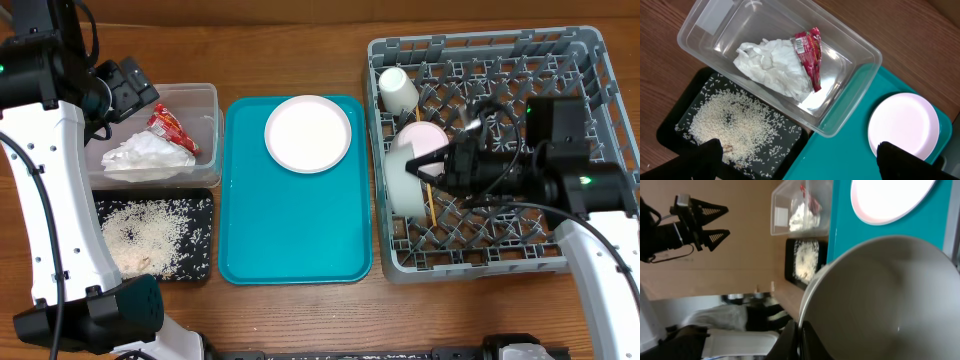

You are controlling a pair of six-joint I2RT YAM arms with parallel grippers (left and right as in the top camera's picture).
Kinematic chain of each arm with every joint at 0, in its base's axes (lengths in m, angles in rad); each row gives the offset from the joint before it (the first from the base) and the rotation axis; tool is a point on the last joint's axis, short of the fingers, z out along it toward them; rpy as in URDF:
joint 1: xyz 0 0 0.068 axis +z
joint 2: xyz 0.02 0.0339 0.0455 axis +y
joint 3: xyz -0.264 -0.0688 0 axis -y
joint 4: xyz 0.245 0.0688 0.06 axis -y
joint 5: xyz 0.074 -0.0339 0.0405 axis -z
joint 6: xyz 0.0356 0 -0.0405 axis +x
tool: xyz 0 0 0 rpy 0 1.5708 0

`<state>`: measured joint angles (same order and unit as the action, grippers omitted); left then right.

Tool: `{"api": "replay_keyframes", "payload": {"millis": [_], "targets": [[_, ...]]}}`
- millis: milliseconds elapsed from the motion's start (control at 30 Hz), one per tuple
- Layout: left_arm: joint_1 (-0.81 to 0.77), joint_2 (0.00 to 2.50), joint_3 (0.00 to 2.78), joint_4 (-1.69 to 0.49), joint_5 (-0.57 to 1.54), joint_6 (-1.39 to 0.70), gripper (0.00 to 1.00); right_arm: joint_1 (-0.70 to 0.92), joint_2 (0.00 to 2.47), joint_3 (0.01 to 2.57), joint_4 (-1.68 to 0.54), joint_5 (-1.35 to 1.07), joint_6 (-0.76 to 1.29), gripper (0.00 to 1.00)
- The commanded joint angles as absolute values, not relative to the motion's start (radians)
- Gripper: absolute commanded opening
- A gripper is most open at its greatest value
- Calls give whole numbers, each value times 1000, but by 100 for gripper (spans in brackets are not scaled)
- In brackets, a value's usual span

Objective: Sort waste into correct bins and load items into the dishwasher
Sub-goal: 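Carry the white bowl into the rack's front section and lower it, then open the right gripper and release the white bowl in the rack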

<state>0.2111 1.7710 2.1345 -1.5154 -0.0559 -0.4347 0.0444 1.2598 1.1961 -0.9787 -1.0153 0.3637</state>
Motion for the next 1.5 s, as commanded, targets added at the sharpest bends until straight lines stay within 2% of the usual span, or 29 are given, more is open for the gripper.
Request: {"api": "replay_keyframes", "payload": {"millis": [0,300,500,733,967,1033,1100,1267,1467], "targets": [[211,1760,2140,-1514,-52,-426,100,-2,1251,1073,-916,-1186,367,4],[211,1760,2140,-1514,-52,-427,100,-104,1251,837,-776,-1233,306,4],[211,1760,2140,-1514,-52,-427,100,-169,1253,786,-754,-1229,253,4],[211,1760,2140,-1514,-52,-427,100,-218,1253,786,-760,-1067,253,5],[211,1760,2140,-1514,-52,-426,100,-218,1253,786,-779,-767,254,27],[211,1760,2140,-1514,-52,-427,100,-218,1253,787,-775,-732,254,28],[211,1760,2140,-1514,-52,-427,100,-218,1253,788,-768,-722,254,33],[211,1760,2140,-1514,-52,-426,100,-218,1253,842,-785,-714,258,36],[211,1760,2140,-1514,-52,-427,100,-173,1252,1005,-963,-715,196,34]]}}
